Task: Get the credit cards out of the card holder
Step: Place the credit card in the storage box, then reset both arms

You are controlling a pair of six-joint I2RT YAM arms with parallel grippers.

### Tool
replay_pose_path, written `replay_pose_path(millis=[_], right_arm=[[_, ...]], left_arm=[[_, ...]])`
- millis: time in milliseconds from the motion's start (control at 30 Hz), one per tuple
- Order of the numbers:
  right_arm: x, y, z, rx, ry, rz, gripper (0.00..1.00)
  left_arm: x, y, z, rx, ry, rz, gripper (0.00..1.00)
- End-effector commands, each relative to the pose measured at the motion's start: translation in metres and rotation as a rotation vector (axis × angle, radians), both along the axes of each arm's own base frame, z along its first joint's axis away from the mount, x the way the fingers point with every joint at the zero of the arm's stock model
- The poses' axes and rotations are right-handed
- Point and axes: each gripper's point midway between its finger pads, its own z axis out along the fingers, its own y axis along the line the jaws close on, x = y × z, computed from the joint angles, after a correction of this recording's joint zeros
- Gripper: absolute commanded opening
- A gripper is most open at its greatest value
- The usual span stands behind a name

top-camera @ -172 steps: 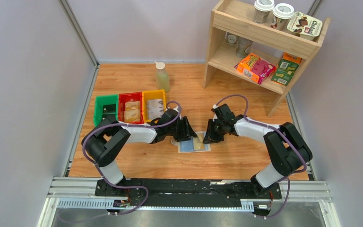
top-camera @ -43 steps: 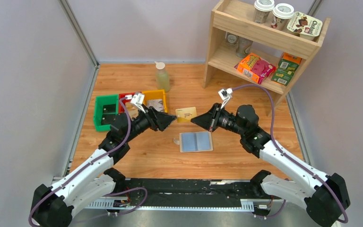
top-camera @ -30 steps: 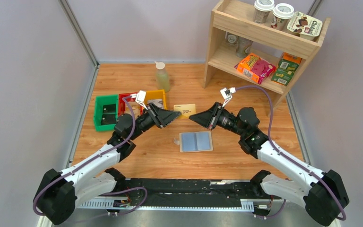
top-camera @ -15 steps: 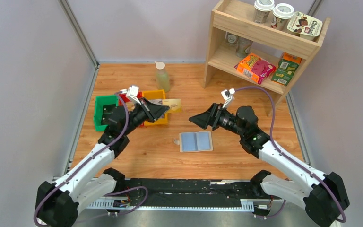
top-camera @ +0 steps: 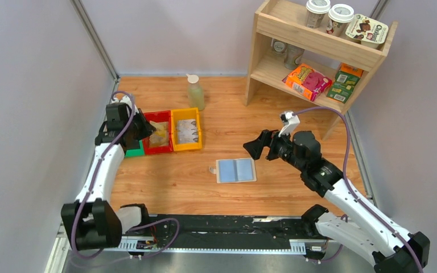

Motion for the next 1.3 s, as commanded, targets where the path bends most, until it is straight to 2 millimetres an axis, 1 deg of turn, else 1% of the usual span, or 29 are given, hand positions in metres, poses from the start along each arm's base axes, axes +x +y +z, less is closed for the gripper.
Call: replay_pose_path(millis=[0,133,267,333,367,400,433,467,500,533,567,600,633,667,700,733,767,800,833,900,933,967,1000,1033,1067,1133,1167,1233,1267], right_arm=[[0.006,-0.021,0.011,-0.082,-0.089,-0.065,1.0],[0.004,-0.025,0.008,-0.091,-0.095,-0.073,1.0],[0.003,-0.027,0.009,-0.096,-0.104,-0.075,1.0],[0.003,-0.029,0.01,-0.102,-0.11,-0.083,1.0],[0.003,-0.03,0.01,-0.104,-0.112,-0.082,1.0],[0.002,-0.03,0.01,-0.107,-0.111,-0.081,1.0],[0.007,-0.036,0.009,-0.119,-0.112,-0.119,1.0],[0.007,-0.038,0.009,-0.126,-0.111,-0.13,1.0],[0.008,-0.039,0.01,-0.13,-0.111,-0.137,1.0],[0.009,-0.042,0.008,-0.143,-0.108,-0.152,1.0],[0.01,-0.045,0.007,-0.155,-0.104,-0.165,1.0],[0.012,-0.048,0.005,-0.17,-0.099,-0.185,1.0],[0.014,-0.052,0.003,-0.183,-0.092,-0.204,1.0],[0.015,-0.053,0.001,-0.199,-0.086,-0.209,1.0],[0.015,-0.055,-0.001,-0.21,-0.078,-0.216,1.0],[0.016,-0.055,-0.002,-0.217,-0.07,-0.217,1.0],[0.015,-0.054,-0.003,-0.222,-0.059,-0.212,1.0],[0.015,-0.053,-0.004,-0.224,-0.048,-0.206,1.0],[0.014,-0.052,-0.008,-0.231,-0.029,-0.2,1.0],[0.012,-0.047,-0.013,-0.242,0.006,-0.176,0.98],[0.012,-0.045,-0.016,-0.246,0.025,-0.166,0.95],[0.01,-0.043,-0.021,-0.252,0.054,-0.156,0.93],[0.009,-0.04,-0.027,-0.261,0.083,-0.143,0.92],[0.008,-0.039,-0.032,-0.269,0.108,-0.139,0.91],[0.009,-0.041,-0.036,-0.284,0.127,-0.147,0.9],[0.011,-0.048,-0.039,-0.315,0.153,-0.185,0.89],[0.012,-0.054,-0.04,-0.339,0.16,-0.214,0.9],[0.015,-0.072,-0.037,-0.38,0.155,-0.302,0.92],[0.016,-0.081,-0.034,-0.396,0.146,-0.344,0.94]], left_arm=[[0.009,0.022,-0.023,0.102,0.12,-0.011,0.0],[0.037,0.022,-0.041,0.095,0.144,-0.031,0.0],[0.056,0.012,-0.051,0.043,0.124,-0.085,0.04],[0.06,0.012,-0.057,0.04,0.137,-0.085,0.13],[0.061,0.015,-0.059,0.054,0.144,-0.071,0.24],[0.06,0.017,-0.06,0.062,0.154,-0.064,0.32],[0.06,0.021,-0.057,0.08,0.148,-0.052,0.46],[0.059,0.023,-0.054,0.094,0.146,-0.05,0.52],[0.058,0.027,-0.047,0.117,0.131,-0.032,0.61],[0.056,0.03,-0.043,0.136,0.123,-0.029,0.65],[0.055,0.034,-0.032,0.164,0.098,-0.015,0.69],[0.051,0.036,-0.03,0.175,0.107,-0.013,0.73],[0.049,0.039,-0.017,0.197,0.078,-0.009,0.74],[0.045,0.039,-0.014,0.203,0.083,-0.011,0.74],[0.042,0.04,-0.001,0.215,0.051,-0.007,0.74],[0.038,0.04,0.003,0.219,0.048,-0.007,0.75],[0.035,0.04,0.015,0.228,0.019,-0.004,0.75],[0.03,0.04,0.02,0.231,0.014,-0.004,0.75],[0.025,0.04,0.03,0.235,-0.008,-0.005,0.75],[0.015,0.037,0.044,0.237,-0.046,-0.008,0.75],[0.011,0.036,0.047,0.234,-0.057,-0.014,0.75],[0.004,0.034,0.055,0.235,-0.083,-0.019,0.75],[0.0,0.031,0.056,0.228,-0.088,-0.028,0.75],[-0.007,0.03,0.065,0.23,-0.117,-0.03,0.75],[-0.013,0.027,0.065,0.222,-0.123,-0.042,0.75],[-0.03,0.024,0.078,0.218,-0.172,-0.036,0.75],[-0.036,0.023,0.08,0.218,-0.18,-0.034,0.75],[-0.053,0.025,0.089,0.224,-0.217,-0.006,0.75],[-0.063,0.028,0.096,0.231,-0.251,0.032,0.75]])
